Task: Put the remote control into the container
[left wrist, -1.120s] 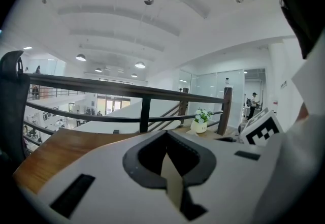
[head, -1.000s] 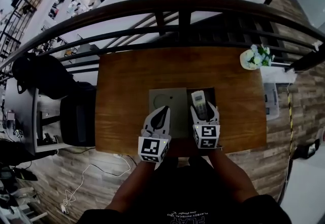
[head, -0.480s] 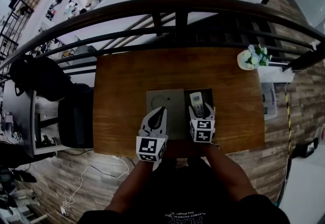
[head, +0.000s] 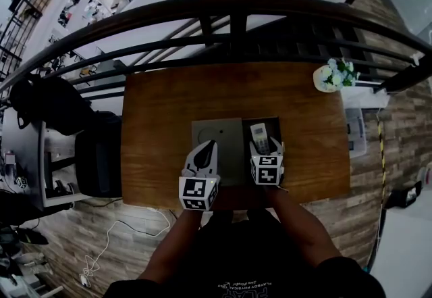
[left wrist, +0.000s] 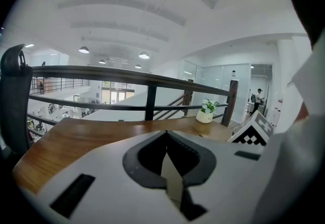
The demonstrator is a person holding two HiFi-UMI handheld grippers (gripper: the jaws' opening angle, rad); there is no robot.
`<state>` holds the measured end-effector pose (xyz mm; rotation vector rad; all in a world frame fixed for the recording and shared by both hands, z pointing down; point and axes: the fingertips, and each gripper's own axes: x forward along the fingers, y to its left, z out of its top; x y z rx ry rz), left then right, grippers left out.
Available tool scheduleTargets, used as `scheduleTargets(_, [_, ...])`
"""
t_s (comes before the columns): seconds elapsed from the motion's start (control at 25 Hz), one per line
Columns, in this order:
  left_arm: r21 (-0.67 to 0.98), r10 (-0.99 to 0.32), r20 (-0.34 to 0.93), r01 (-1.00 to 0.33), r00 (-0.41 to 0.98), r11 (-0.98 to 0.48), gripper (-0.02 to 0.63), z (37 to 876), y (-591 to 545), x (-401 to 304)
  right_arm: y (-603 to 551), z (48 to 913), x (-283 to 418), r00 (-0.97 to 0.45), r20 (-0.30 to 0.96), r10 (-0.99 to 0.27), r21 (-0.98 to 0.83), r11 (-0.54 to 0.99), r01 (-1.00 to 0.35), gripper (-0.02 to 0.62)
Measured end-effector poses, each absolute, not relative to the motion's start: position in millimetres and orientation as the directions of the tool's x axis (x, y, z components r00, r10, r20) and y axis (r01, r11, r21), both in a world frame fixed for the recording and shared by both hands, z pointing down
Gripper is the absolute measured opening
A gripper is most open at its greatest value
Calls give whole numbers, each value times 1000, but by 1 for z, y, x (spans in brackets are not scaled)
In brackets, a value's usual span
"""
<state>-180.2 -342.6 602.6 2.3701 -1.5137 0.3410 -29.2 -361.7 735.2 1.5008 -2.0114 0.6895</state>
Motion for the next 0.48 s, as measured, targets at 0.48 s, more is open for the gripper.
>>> scheduleTargets(0.48, [155, -779, 469, -907, 416, -391, 8, 636, -349, -183, -365, 757, -27, -227, 748, -623, -91, 242, -966, 267])
